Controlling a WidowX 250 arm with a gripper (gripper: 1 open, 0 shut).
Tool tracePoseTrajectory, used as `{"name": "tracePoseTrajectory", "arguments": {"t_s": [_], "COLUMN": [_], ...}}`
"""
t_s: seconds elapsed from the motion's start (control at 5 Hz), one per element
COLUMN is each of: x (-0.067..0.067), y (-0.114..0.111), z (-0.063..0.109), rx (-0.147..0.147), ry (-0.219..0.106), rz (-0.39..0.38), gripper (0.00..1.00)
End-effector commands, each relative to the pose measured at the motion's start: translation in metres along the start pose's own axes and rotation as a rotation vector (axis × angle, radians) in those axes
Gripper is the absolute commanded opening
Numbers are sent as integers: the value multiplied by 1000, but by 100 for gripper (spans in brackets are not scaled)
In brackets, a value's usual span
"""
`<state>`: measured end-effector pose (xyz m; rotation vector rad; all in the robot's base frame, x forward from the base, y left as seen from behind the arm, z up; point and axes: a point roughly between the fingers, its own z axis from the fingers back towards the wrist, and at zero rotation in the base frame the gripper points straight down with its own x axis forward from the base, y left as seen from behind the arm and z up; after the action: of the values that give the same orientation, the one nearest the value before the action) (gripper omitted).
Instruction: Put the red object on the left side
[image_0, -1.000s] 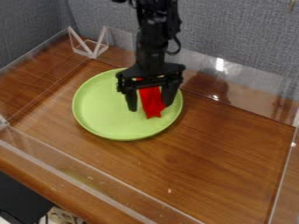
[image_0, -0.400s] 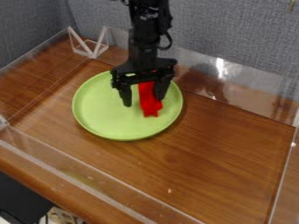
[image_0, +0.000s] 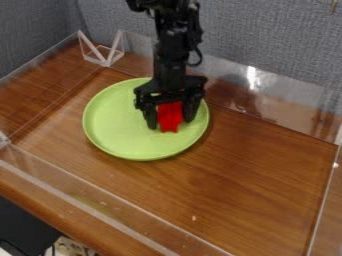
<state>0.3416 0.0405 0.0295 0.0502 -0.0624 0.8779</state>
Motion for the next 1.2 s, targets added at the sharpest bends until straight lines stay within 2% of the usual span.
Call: {"name": "tracePoseTrajectory", "arguments": {"t_s": [0.0, 0.2, 0.4, 0.6, 1.0], "x": [4, 0, -7, -16, 2], "y": [-10, -13, -13, -12, -10], "z": [9, 13, 17, 30, 24], "rx": [-37, -54, -59, -73, -85], "ry": [-38, -30, -29, -27, -30], "rz": [-8, -11, -21, -36, -11], "gripper": [0, 100, 0, 100, 100]}}
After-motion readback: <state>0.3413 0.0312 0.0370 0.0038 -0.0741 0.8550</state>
